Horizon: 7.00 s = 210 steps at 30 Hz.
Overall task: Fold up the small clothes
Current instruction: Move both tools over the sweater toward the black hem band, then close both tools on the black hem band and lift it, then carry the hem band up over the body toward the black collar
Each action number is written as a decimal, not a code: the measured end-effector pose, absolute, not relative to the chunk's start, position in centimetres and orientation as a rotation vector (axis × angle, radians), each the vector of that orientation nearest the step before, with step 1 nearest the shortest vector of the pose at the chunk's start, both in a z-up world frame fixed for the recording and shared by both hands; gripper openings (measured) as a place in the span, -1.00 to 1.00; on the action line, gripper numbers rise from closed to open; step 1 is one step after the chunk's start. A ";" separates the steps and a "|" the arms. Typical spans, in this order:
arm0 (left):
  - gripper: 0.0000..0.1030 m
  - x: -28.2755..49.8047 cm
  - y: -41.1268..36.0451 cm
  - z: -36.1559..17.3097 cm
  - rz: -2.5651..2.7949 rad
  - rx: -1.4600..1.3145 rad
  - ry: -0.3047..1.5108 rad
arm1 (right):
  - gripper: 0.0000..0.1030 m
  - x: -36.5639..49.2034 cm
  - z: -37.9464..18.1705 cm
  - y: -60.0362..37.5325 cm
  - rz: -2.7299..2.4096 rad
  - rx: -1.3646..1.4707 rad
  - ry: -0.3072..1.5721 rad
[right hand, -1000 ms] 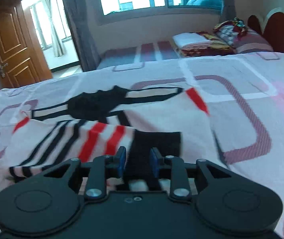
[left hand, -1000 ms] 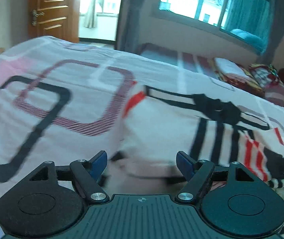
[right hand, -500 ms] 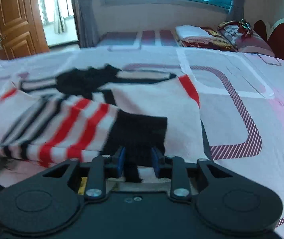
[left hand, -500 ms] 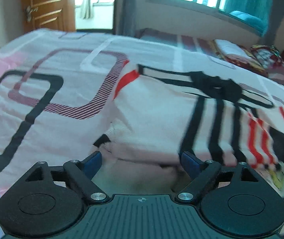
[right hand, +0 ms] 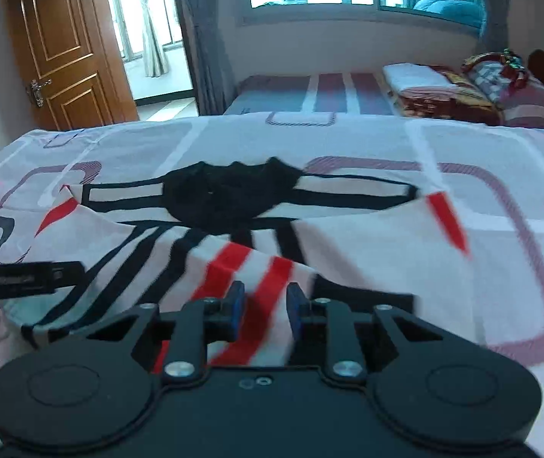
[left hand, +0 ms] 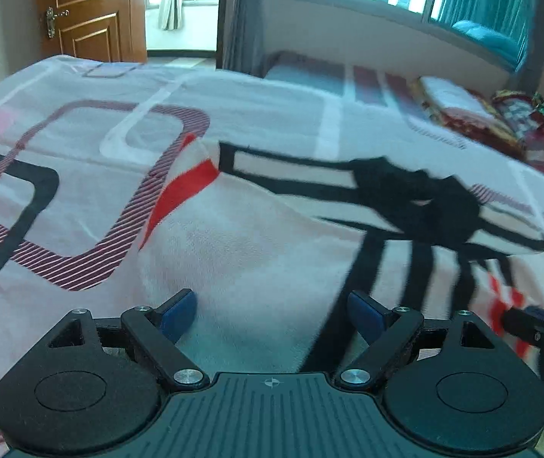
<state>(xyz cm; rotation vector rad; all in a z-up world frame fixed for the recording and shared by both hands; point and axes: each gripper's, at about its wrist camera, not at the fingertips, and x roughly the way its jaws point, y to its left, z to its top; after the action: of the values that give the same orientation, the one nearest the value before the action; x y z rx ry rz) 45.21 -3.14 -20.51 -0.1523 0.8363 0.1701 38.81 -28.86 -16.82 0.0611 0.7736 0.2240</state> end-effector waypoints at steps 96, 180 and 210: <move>0.17 12.5 1.7 -20.3 -0.147 -0.183 0.981 | 0.01 5.6 -18.4 -33.1 -0.074 0.142 0.923; -0.77 15.7 1.9 -16.0 -0.217 -0.265 0.888 | -0.80 6.8 -13.9 -33.5 0.103 0.285 0.847; -0.77 50.4 -0.9 -16.2 0.046 -0.347 0.841 | -0.69 40.5 -14.4 -37.4 0.068 0.437 0.711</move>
<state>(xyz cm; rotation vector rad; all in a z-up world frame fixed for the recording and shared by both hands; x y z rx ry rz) 50.37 -0.94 -16.16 -0.3467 0.8407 0.0458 40.48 -37.44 -14.39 0.4366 0.7112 0.0677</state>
